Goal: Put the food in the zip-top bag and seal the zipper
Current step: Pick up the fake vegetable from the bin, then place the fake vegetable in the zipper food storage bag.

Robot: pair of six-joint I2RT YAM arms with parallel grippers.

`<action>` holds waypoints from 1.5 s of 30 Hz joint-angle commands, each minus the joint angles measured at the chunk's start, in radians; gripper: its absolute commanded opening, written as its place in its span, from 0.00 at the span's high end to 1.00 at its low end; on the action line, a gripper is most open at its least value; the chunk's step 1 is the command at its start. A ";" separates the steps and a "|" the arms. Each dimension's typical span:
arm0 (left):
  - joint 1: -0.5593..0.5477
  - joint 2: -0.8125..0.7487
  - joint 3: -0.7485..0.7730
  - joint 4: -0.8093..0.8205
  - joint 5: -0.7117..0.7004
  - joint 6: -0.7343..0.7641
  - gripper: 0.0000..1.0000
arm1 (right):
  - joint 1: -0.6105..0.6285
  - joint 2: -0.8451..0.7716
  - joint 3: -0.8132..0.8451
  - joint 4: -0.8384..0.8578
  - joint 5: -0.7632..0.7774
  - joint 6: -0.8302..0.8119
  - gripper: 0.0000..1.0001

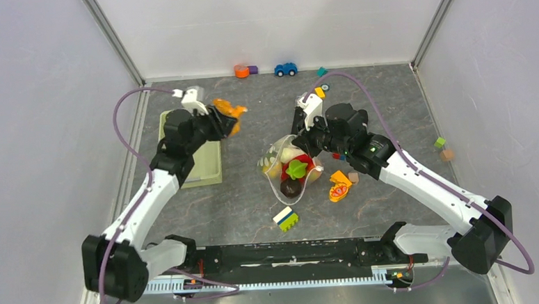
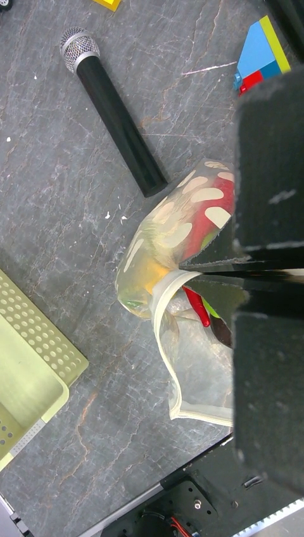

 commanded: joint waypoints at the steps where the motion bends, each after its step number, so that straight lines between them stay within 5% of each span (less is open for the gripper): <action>1: -0.147 -0.117 -0.025 0.066 0.368 0.219 0.88 | 0.004 0.003 0.024 0.052 -0.006 -0.013 1.00; 6: -0.247 -0.239 -0.130 0.157 0.700 0.223 0.86 | 0.003 0.004 0.025 0.052 -0.002 -0.016 1.00; 9: -0.276 -0.324 -0.186 0.198 0.715 0.163 0.98 | 0.004 0.000 0.023 0.052 -0.008 -0.014 1.00; 16: -0.335 -0.459 -0.320 0.432 0.626 -0.256 0.98 | 0.004 0.011 0.027 0.055 -0.022 -0.005 1.00; 25: -0.420 -0.343 -0.300 0.552 0.652 -0.686 0.98 | 0.004 0.005 0.025 0.055 -0.026 0.004 1.00; 26: -0.442 -0.332 -0.294 0.531 0.646 -0.699 0.93 | 0.003 0.005 0.024 0.055 -0.026 0.004 1.00; 45: -0.520 -0.063 -0.199 0.354 0.451 -0.724 0.97 | 0.004 -0.030 0.006 0.065 -0.034 0.008 1.00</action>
